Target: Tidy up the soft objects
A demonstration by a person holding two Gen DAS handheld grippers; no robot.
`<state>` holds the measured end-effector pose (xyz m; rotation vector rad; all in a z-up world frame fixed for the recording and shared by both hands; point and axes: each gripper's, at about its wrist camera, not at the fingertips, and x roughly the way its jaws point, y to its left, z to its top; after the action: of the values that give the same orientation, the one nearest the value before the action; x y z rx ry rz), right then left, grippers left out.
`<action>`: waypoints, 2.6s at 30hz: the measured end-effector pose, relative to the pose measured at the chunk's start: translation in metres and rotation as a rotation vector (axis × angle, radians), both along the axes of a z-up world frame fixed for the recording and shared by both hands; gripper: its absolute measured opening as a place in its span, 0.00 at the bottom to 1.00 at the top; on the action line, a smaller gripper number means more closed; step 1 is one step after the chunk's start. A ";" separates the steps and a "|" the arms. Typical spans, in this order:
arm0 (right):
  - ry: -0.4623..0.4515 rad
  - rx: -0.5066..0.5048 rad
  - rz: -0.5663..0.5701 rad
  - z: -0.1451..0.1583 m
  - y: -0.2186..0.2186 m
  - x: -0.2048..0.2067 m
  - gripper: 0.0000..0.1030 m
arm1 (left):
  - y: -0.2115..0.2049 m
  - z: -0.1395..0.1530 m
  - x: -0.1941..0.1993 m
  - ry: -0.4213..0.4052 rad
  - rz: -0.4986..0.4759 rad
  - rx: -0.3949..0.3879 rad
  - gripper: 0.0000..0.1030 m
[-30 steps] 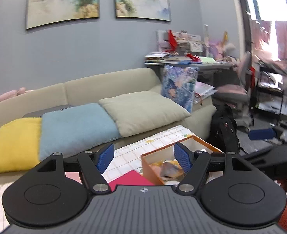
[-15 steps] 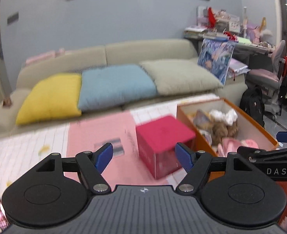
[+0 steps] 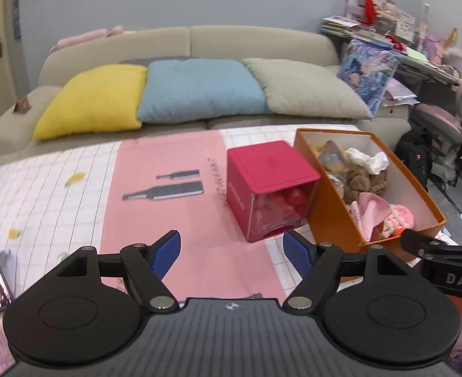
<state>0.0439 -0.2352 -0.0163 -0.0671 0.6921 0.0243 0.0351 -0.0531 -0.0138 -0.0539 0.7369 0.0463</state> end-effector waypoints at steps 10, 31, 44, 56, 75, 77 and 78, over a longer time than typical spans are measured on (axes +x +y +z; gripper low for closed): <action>-0.018 -0.018 0.045 0.000 0.010 -0.004 0.97 | 0.005 -0.006 -0.003 0.025 0.001 -0.007 0.85; -0.020 -0.021 0.052 -0.001 0.012 -0.002 0.97 | 0.002 -0.003 -0.004 0.020 -0.013 -0.001 0.85; -0.021 -0.024 0.053 -0.001 0.012 -0.002 0.97 | 0.001 -0.002 -0.003 0.016 -0.017 -0.002 0.85; -0.021 -0.026 0.054 -0.002 0.012 -0.001 0.97 | 0.001 0.000 -0.002 -0.002 -0.054 -0.020 0.85; -0.008 -0.034 0.054 -0.003 0.010 0.000 0.97 | -0.002 -0.003 -0.002 0.001 -0.086 -0.035 0.85; -0.007 -0.037 0.055 -0.003 0.010 0.000 0.97 | -0.003 -0.004 -0.002 0.002 -0.088 -0.035 0.85; -0.007 -0.039 0.055 -0.003 0.011 0.000 0.97 | -0.003 -0.004 -0.002 0.002 -0.089 -0.036 0.85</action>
<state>0.0438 -0.2243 -0.0192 -0.1233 0.6839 0.0632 0.0333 -0.0558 -0.0174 -0.0551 0.7413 -0.0515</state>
